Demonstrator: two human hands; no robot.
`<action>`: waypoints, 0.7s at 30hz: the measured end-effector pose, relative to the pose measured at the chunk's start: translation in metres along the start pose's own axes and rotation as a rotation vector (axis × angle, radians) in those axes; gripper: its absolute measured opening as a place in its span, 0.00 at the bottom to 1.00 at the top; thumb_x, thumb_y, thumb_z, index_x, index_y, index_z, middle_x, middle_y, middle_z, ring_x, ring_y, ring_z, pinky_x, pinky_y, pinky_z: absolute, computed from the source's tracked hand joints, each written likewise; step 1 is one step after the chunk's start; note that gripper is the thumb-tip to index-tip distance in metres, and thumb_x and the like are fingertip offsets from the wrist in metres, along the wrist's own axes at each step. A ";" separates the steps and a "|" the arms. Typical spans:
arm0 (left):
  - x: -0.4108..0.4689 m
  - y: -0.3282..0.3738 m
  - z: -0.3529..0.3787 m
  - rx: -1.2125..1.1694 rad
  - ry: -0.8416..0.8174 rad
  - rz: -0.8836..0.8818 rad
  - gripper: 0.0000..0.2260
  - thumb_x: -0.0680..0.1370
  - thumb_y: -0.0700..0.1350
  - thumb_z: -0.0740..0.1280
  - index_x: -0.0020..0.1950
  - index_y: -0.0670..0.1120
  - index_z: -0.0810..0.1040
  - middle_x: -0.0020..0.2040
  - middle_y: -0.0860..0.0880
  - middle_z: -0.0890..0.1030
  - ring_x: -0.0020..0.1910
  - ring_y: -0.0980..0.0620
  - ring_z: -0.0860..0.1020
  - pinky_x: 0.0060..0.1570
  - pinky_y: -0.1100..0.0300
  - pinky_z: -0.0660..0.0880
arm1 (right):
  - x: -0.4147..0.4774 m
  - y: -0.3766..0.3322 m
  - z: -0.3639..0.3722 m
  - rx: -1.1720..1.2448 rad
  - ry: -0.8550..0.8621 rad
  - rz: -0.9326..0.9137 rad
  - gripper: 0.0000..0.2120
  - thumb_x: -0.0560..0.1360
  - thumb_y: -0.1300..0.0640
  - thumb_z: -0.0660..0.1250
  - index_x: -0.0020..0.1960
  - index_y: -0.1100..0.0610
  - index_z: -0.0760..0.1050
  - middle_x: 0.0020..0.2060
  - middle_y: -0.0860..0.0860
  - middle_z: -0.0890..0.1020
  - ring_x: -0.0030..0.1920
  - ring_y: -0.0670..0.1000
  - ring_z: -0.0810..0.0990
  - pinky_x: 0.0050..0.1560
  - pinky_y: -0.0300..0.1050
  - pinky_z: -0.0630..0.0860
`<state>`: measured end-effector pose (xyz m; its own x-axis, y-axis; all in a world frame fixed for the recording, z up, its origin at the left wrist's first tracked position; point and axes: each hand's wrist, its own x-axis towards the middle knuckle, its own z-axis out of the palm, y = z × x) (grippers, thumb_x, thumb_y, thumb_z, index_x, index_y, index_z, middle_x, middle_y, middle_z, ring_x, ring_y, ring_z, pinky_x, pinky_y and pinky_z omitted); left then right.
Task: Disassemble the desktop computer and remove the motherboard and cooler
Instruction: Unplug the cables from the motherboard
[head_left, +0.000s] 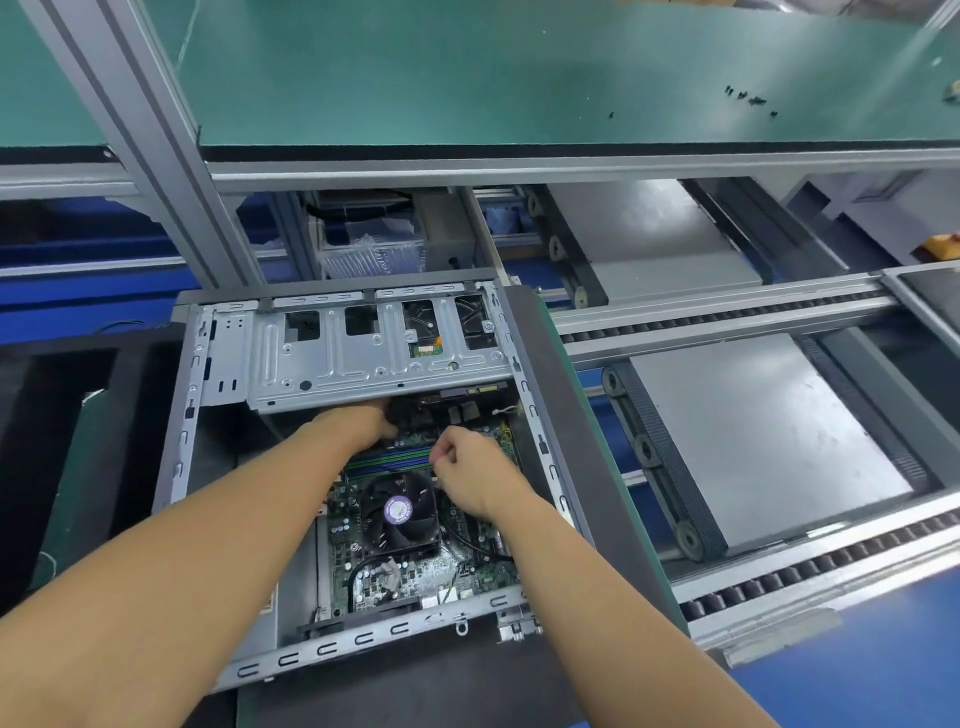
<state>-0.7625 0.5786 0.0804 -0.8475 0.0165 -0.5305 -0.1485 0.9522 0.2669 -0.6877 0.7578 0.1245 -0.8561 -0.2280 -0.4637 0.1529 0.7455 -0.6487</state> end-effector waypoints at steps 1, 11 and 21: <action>-0.001 0.001 0.000 0.016 0.015 0.006 0.28 0.78 0.47 0.70 0.75 0.47 0.63 0.73 0.42 0.69 0.68 0.41 0.70 0.62 0.52 0.68 | 0.000 0.000 0.000 0.000 -0.001 0.003 0.08 0.81 0.57 0.57 0.54 0.54 0.74 0.48 0.58 0.80 0.39 0.55 0.75 0.46 0.56 0.79; 0.003 -0.003 0.000 -0.071 -0.009 -0.045 0.31 0.79 0.48 0.69 0.78 0.47 0.60 0.77 0.43 0.63 0.74 0.42 0.64 0.70 0.51 0.62 | 0.002 0.001 0.000 0.004 -0.020 0.009 0.07 0.80 0.57 0.57 0.54 0.55 0.74 0.47 0.57 0.81 0.39 0.54 0.74 0.46 0.57 0.79; 0.000 0.001 -0.002 -0.043 -0.054 -0.087 0.30 0.80 0.51 0.67 0.78 0.48 0.60 0.77 0.44 0.64 0.74 0.42 0.66 0.69 0.50 0.65 | 0.004 0.002 0.002 0.001 -0.031 0.005 0.07 0.80 0.57 0.58 0.54 0.55 0.74 0.48 0.56 0.80 0.38 0.54 0.75 0.42 0.53 0.77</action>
<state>-0.7635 0.5791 0.0830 -0.8020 -0.0479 -0.5954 -0.2427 0.9370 0.2514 -0.6896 0.7570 0.1202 -0.8396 -0.2432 -0.4857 0.1583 0.7459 -0.6470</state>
